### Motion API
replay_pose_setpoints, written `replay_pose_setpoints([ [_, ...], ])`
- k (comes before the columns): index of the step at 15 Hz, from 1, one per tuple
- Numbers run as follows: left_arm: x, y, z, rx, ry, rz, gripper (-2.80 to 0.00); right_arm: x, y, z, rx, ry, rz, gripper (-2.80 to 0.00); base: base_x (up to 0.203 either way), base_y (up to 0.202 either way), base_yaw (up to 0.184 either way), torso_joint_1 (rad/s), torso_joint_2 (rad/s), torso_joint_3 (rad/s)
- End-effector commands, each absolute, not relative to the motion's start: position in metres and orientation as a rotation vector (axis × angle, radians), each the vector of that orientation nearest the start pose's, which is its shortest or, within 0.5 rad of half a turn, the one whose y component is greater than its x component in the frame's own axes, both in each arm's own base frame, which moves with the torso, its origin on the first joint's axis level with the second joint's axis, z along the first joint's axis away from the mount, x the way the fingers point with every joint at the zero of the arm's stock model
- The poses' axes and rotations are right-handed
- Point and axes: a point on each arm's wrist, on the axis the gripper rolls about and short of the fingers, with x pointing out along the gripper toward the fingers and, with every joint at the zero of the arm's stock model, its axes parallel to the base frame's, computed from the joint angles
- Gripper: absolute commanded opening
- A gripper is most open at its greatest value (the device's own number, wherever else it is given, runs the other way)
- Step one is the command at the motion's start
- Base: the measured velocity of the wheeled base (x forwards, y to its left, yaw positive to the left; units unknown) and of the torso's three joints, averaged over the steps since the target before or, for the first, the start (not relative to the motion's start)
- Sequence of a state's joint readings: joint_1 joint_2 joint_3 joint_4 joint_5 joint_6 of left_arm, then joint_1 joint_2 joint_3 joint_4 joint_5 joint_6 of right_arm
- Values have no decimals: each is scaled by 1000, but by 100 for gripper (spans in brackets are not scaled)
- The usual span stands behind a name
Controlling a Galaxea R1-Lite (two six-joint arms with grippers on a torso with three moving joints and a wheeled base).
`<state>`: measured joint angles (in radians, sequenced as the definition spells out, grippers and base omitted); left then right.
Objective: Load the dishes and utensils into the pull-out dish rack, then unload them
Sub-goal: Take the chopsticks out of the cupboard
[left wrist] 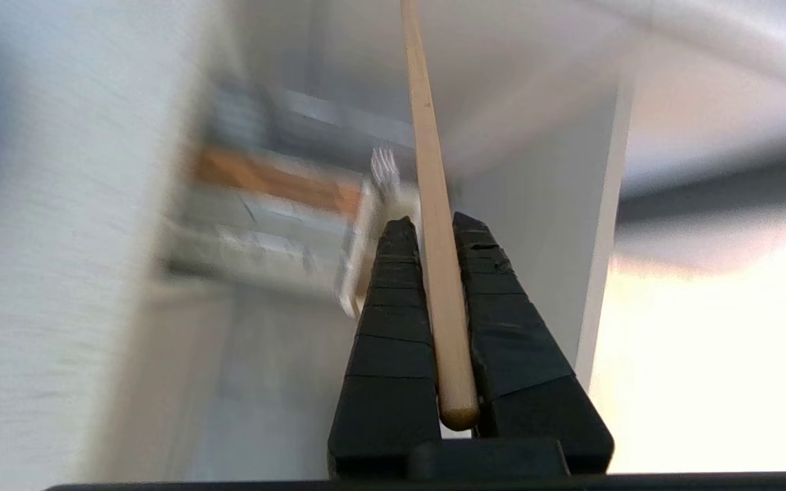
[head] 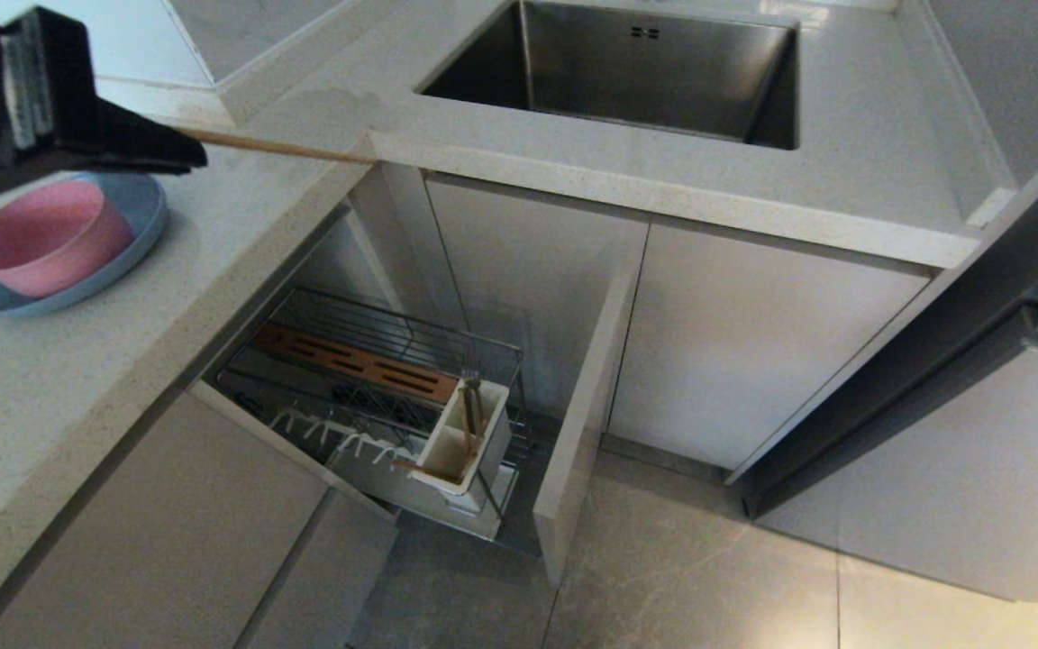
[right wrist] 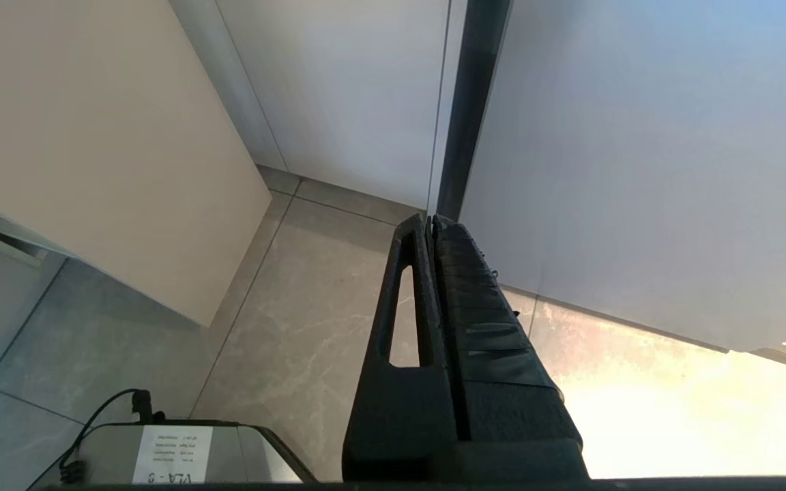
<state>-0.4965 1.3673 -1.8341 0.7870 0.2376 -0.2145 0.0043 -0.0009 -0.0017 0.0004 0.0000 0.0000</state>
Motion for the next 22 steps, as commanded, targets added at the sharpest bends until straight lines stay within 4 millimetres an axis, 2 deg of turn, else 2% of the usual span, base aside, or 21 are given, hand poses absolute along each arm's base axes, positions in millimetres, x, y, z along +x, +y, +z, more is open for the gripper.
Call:
replay_pose_setpoints([
  [1,126,-56,423,-130,244,-174,-280,-23,0,76,0,-2,5,-280,0,0,0,0,0,0],
  [8,110,5,442,-199,74,305,-280,-23,0,76,0,0,5,-280,0,0,0,0,0,0],
  [10,104,20,440,-207,53,448,-280,-23,0,76,0,0,5,-280,0,0,0,0,0,0],
  [12,105,32,428,-208,82,562,-280,-23,0,76,0,0,5,-280,0,0,0,0,0,0],
  [15,116,47,412,-193,119,660,-280,-23,0,76,0,0,5,-280,0,0,0,0,0,0],
  [17,134,54,400,-156,183,668,-280,-23,0,76,0,-1,5,-280,0,0,0,0,0,0],
  [22,174,68,384,90,351,643,-280,-23,0,76,0,0,5,-280,0,0,0,0,0,0],
])
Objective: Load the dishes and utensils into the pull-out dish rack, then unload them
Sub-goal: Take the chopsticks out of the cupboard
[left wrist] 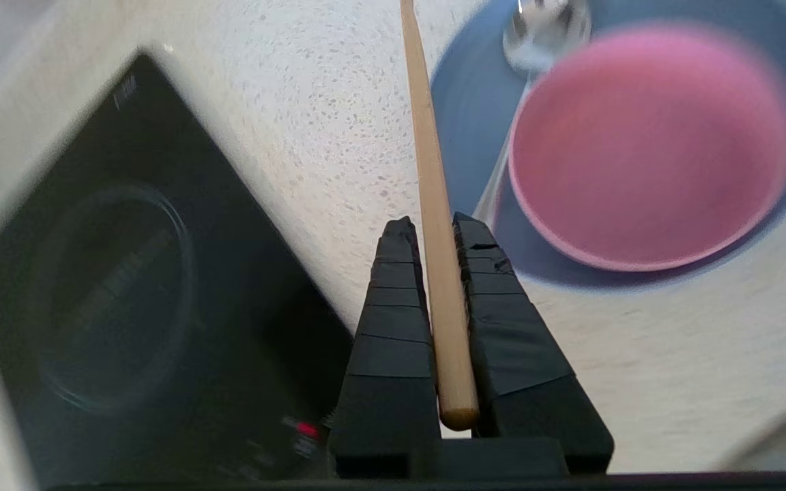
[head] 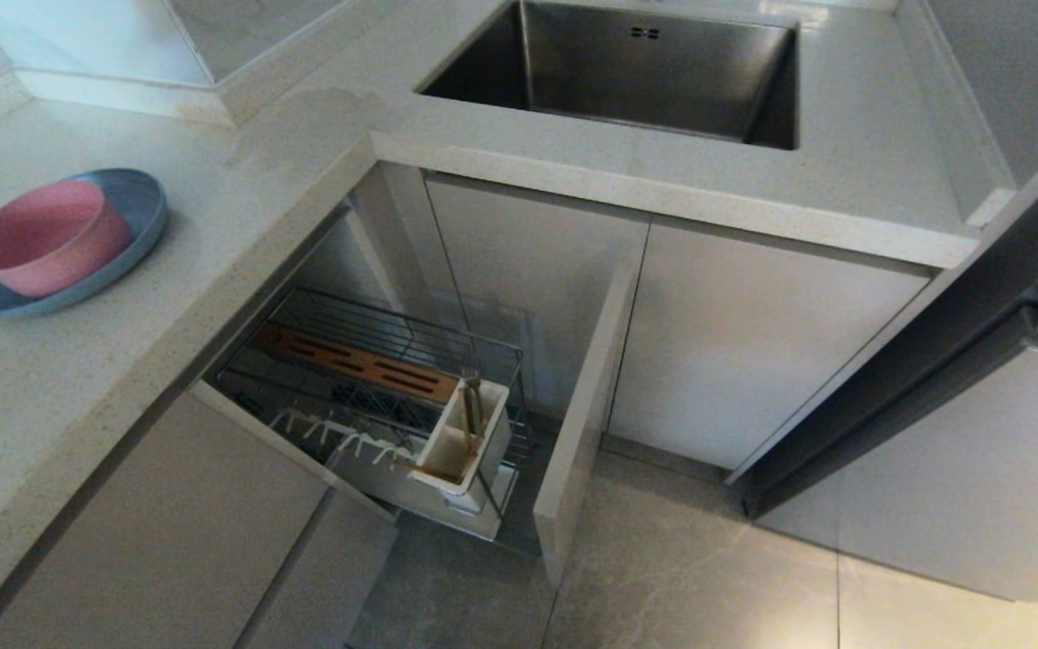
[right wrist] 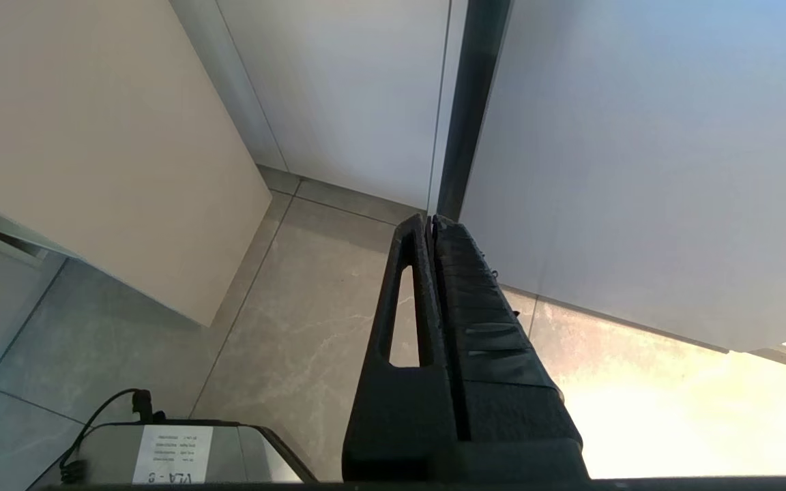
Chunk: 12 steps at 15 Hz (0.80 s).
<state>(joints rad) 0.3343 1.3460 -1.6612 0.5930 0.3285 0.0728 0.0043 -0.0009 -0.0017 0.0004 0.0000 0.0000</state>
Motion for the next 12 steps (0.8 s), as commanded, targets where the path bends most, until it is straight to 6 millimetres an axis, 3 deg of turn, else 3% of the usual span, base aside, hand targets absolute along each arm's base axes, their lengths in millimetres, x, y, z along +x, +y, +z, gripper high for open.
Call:
replay_pose_setpoints([
  [1,180,70,382,172,392,627,-280,-23,0,76,0,-2,5,-280,0,0,0,0,0,0],
  [8,215,69,377,235,417,569,-280,-23,0,76,0,0,5,-280,0,0,0,0,0,0],
  [12,221,68,379,218,398,561,-280,-23,0,76,0,-2,5,-280,0,0,0,0,0,0],
])
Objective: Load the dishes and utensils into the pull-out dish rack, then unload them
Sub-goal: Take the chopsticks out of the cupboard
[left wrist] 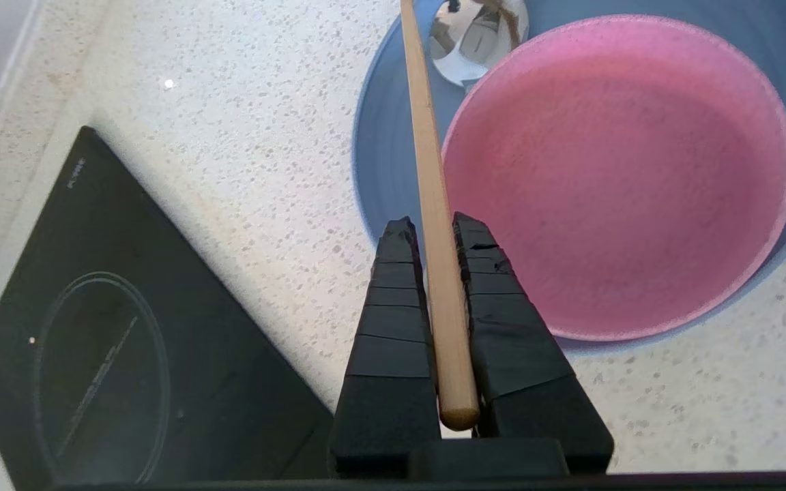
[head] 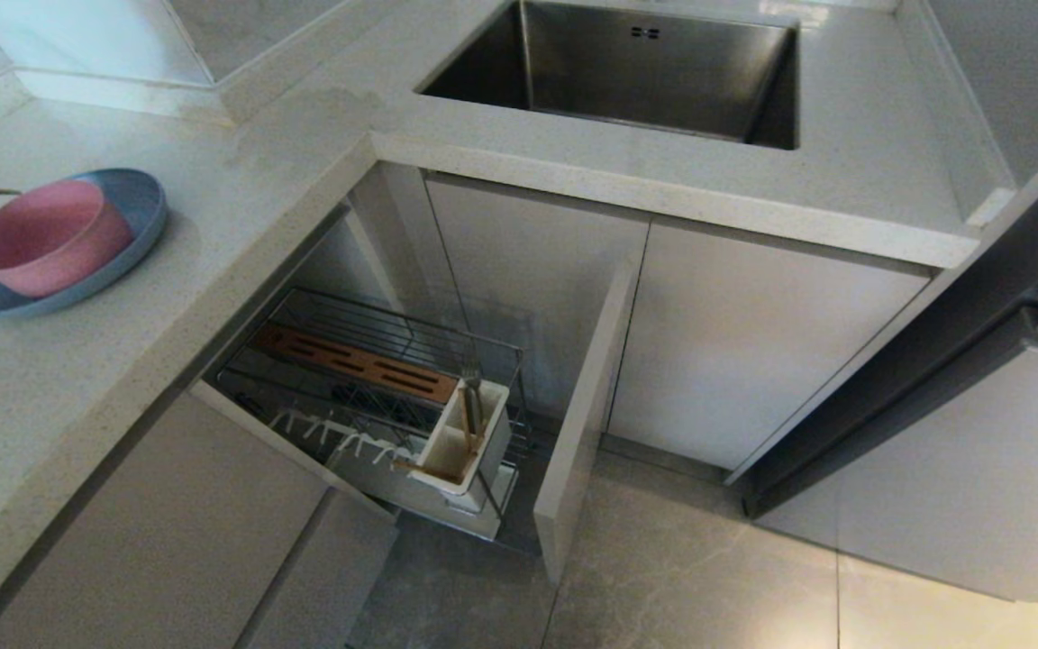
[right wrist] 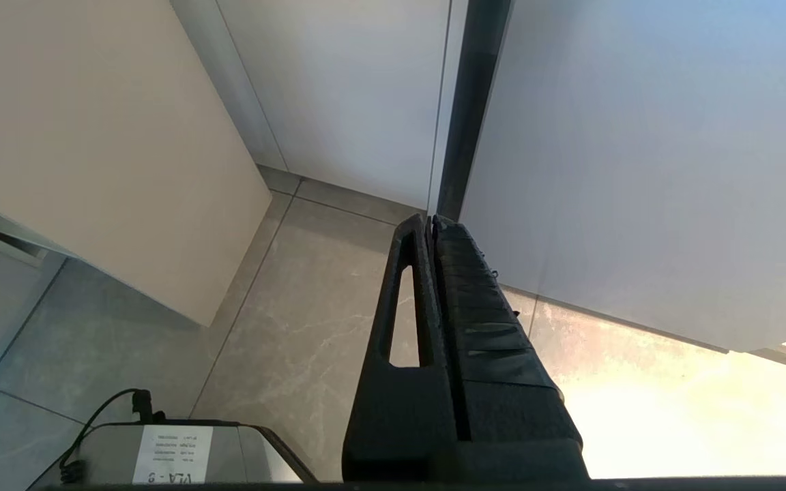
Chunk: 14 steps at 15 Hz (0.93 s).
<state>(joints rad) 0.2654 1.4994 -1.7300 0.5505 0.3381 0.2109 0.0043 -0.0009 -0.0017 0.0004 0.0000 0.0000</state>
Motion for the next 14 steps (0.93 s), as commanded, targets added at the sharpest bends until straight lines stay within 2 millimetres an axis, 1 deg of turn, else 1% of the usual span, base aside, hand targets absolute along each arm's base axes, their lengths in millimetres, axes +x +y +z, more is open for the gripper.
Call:
replay_pose_setpoints([
  [1,220,67,380,207,389,562,-280,-23,0,76,0,-2,5,-280,0,0,0,0,0,0],
  [3,210,64,386,143,338,556,-280,-23,0,76,0,-2,5,-280,0,0,0,0,0,0],
  [5,202,60,391,67,287,456,-280,-23,0,76,0,0,5,-280,0,0,0,0,0,0],
  [7,191,62,396,-67,233,349,-280,-23,0,76,0,0,5,-280,0,0,0,0,0,0],
  [8,186,66,397,-122,221,308,-280,-23,0,76,0,-2,5,-280,0,0,0,0,0,0],
  [10,179,81,395,-227,212,283,-280,-23,0,76,0,-2,5,-280,0,0,0,0,0,0],
  [12,172,94,393,-322,203,287,-280,-23,0,76,0,-2,5,-280,0,0,0,0,0,0],
  [14,169,100,389,-362,206,314,-280,-23,0,76,0,-2,5,-280,0,0,0,0,0,0],
])
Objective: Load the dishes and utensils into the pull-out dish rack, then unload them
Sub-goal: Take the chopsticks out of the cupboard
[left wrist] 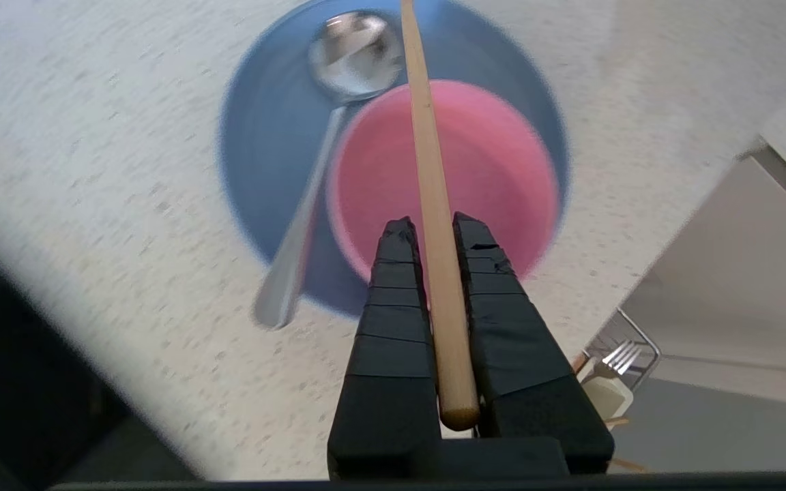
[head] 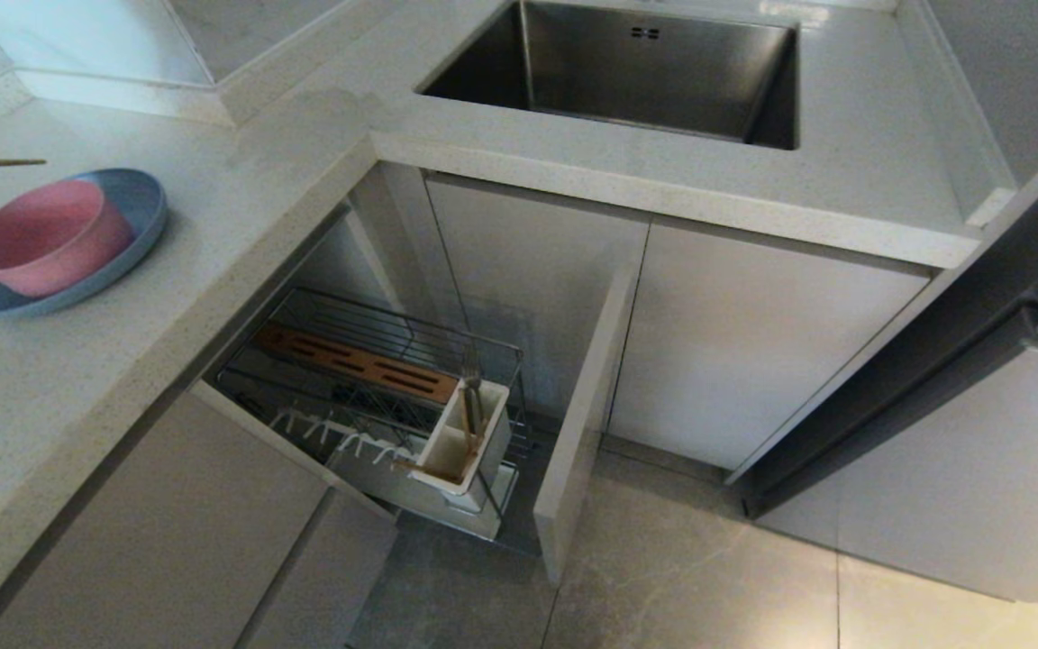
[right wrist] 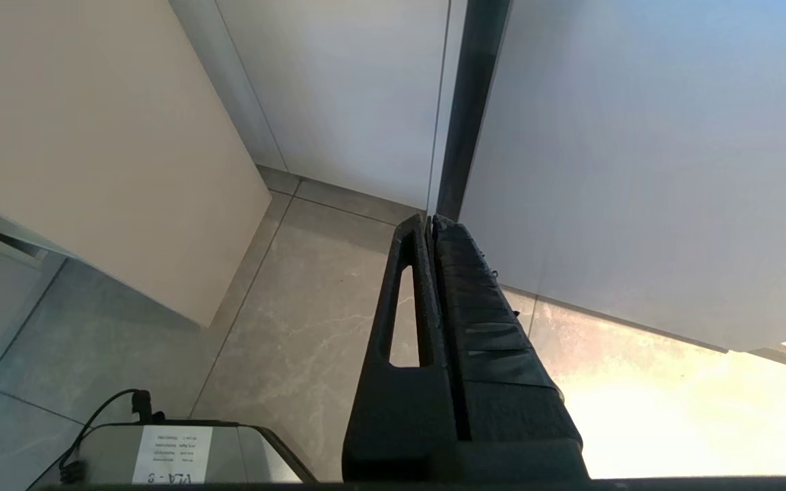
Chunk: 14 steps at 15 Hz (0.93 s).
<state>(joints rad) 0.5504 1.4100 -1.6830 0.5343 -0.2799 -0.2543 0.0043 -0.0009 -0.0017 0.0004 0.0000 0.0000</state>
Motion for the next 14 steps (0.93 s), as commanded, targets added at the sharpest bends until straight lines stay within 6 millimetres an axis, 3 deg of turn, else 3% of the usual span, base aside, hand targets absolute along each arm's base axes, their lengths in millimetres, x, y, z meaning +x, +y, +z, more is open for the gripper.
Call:
replay_pose_setpoints([
  [1,168,103,387,-376,208,325,-280,-23,0,76,0,-2,5,-280,0,0,0,0,0,0],
  [8,164,134,379,-487,229,151,-280,-23,0,76,0,-2,5,-280,0,0,0,0,0,0],
  [14,157,162,373,-617,215,110,-280,-23,0,76,0,-2,5,-280,0,0,0,0,0,0],
])
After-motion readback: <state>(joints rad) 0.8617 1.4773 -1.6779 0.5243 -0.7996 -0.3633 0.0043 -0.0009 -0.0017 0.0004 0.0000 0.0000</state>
